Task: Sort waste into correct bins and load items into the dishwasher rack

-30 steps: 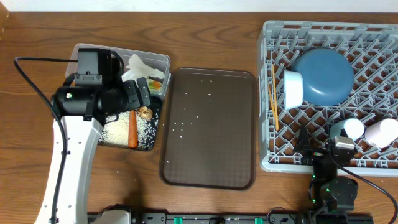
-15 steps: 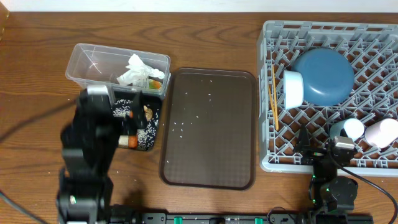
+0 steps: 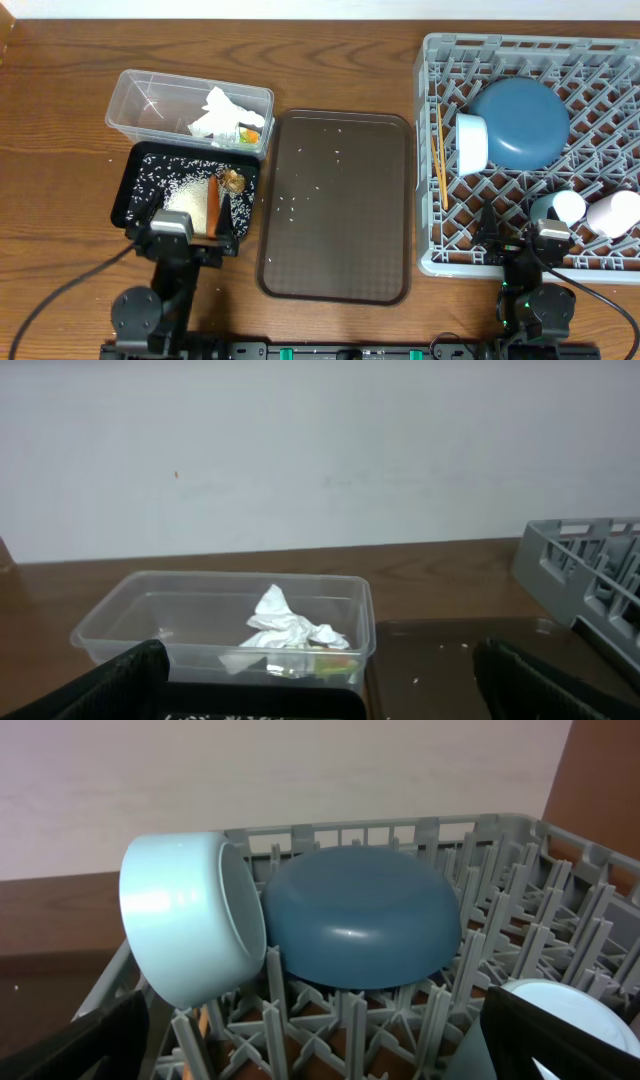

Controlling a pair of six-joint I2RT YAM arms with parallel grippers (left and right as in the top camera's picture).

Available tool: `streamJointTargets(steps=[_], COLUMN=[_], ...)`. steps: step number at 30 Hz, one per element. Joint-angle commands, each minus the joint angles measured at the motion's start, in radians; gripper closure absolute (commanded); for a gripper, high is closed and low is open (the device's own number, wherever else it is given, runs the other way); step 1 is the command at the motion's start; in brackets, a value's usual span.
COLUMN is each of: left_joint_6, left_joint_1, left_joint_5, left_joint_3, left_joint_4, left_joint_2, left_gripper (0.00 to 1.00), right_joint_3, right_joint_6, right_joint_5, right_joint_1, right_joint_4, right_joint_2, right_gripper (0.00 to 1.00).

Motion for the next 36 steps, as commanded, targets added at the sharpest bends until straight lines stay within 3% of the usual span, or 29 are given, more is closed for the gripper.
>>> streamJointTargets(steps=[1,8,16,36], left_joint_6=[0.037,0.036,0.036,0.036], left_joint_1=[0.0,0.0,0.0,-0.001], left_joint_5=[-0.016,-0.015,-0.015,-0.016], left_joint_3=[-0.052,-0.18,-0.362,-0.358], left_joint_4=[0.009,0.072,0.259,0.111], left_joint_2=[-0.073,-0.134,-0.134,-0.13], left_gripper=[0.02,0.02,0.02,0.02], right_joint_3=[-0.001,-0.001,-0.001,-0.001], right_joint_6=[0.009,0.009,0.009,0.009], right_joint_5=[-0.003,-0.004,-0.004,-0.004], right_joint_1=[-0.008,-0.008,-0.008,-0.008], right_joint_4=[-0.004,-0.004,-0.004,-0.004], right_joint_2=[-0.002,-0.002,-0.002,-0.002], right_gripper=[0.01,0.01,0.01,0.01])
